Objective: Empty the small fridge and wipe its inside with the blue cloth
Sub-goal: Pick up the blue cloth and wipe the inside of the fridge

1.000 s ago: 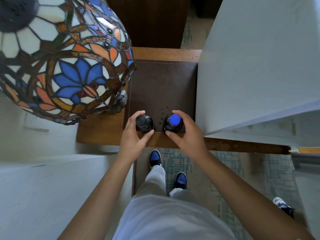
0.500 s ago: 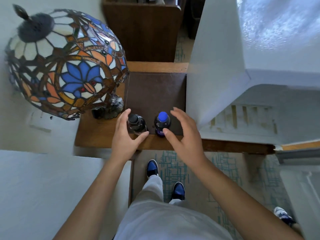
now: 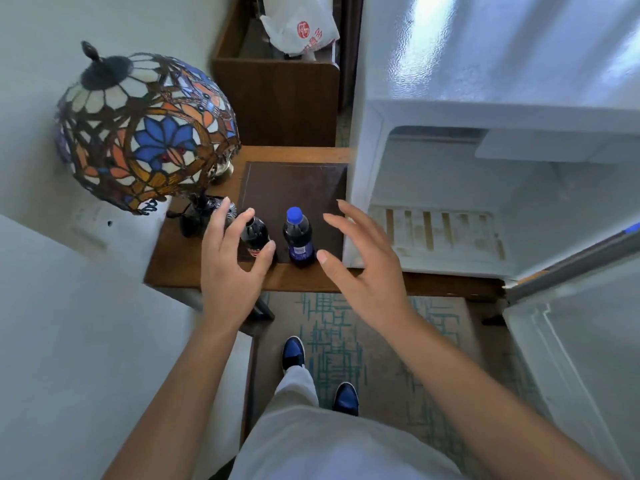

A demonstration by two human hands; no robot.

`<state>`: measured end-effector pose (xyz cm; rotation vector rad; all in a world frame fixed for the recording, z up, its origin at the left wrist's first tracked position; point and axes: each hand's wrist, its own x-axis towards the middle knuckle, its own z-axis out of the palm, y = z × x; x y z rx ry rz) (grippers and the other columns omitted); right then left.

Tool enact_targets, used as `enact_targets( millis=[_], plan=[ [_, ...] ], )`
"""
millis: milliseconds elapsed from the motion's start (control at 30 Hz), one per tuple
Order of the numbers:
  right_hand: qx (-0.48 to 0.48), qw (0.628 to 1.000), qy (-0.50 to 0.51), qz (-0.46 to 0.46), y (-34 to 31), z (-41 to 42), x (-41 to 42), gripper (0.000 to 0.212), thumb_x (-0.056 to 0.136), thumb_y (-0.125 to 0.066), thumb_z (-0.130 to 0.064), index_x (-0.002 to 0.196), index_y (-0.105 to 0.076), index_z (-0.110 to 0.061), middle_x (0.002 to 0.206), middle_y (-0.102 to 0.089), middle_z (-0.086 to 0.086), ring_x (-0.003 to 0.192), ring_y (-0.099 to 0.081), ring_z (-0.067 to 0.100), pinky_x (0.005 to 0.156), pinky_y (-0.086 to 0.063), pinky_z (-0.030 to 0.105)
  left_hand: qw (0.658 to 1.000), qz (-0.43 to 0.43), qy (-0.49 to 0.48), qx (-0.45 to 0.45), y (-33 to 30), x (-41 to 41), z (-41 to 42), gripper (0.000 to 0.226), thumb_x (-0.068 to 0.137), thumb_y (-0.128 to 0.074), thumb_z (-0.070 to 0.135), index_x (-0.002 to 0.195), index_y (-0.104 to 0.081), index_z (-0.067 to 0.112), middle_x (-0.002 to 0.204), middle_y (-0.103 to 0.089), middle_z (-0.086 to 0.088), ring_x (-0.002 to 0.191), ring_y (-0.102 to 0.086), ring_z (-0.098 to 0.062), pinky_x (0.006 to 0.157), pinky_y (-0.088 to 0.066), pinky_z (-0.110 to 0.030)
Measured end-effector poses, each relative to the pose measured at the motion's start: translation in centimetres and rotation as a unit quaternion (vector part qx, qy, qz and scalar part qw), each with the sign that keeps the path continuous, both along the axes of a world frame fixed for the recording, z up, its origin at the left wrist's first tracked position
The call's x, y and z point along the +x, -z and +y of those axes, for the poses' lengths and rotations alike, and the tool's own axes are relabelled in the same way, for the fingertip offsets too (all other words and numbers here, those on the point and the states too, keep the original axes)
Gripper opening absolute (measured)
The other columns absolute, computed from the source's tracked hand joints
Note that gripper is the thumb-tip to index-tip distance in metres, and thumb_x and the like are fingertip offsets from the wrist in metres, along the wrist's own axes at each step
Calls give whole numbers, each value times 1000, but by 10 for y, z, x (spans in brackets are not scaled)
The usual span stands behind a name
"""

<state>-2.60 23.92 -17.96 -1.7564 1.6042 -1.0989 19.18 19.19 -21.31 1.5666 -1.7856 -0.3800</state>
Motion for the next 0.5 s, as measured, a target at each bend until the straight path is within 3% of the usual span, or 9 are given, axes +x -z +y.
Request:
enact_targets(
  millis=[167,300,500],
  plan=[
    [-54,998,3,22,-22,24,-14,48,98,-66,-37,144,-58,-30,161,-42,-9,151,-35,9,123,-31,34,999,0,10,-32,-31,-12,21,74,93,-75,32,156,-36,24,167,-30,0,155,-26,-20,125,-29,-50],
    [-92,995,31,36,-40,40,-25,48,99,-63,-38,145,-57,-27,161,-43,-5,152,-34,9,124,-31,32,999,-5,25,-47,-58,-22,35,85,92,-75,39,160,-25,28,166,-29,0,158,-19,-21,125,-22,-39],
    [-155,984,68,54,-51,70,-32,47,100,-63,-36,144,-59,-21,159,-47,0,153,-35,17,124,-34,43,990,-65,48,-113,-81,-24,54,78,96,-68,45,160,-27,28,169,-26,0,159,-10,-30,125,-19,-61]
  ],
)
